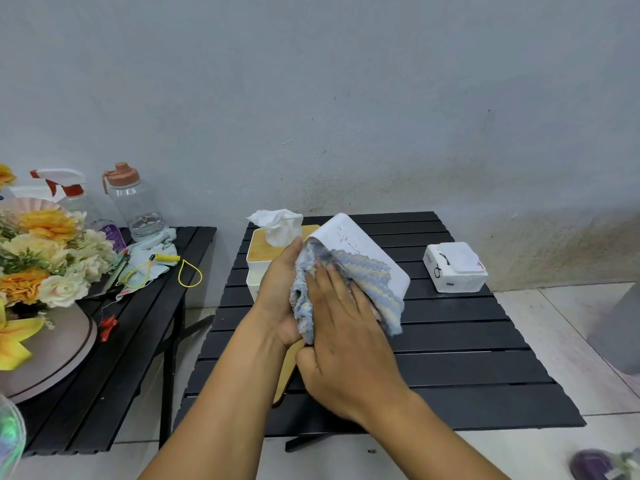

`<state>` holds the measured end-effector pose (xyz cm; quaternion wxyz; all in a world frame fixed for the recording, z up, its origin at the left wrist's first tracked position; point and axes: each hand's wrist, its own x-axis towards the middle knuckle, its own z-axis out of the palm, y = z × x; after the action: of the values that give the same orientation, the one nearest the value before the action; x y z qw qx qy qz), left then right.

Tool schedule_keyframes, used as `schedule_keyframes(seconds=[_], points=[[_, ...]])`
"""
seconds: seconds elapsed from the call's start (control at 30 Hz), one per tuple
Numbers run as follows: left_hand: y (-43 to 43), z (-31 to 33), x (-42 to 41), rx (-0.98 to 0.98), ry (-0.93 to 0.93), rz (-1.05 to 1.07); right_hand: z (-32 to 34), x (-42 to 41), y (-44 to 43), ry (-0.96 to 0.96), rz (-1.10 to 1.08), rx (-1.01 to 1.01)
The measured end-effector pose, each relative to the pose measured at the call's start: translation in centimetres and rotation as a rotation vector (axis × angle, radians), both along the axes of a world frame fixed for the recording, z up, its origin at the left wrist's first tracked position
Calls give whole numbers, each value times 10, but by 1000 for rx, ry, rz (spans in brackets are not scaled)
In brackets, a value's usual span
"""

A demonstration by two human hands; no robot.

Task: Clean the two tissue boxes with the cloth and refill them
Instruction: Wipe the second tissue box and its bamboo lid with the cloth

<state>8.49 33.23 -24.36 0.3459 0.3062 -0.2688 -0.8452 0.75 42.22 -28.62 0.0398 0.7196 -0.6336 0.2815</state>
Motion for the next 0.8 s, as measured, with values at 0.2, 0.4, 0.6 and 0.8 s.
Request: schedule_keyframes(seconds=[0.2,0.4,0.6,0.8], points=[[-8,-1,5,56,85,-6,-5,-6,0,64,6,-72],[-17,-8,3,-1,129,60,-10,-12,10,63,-30,-141],[-9,-12,0,45,135,23,-7,-9,1,137,-73,-88],[-16,-9,7,-51,162,128,-1,-18,11,14,-5,-185]])
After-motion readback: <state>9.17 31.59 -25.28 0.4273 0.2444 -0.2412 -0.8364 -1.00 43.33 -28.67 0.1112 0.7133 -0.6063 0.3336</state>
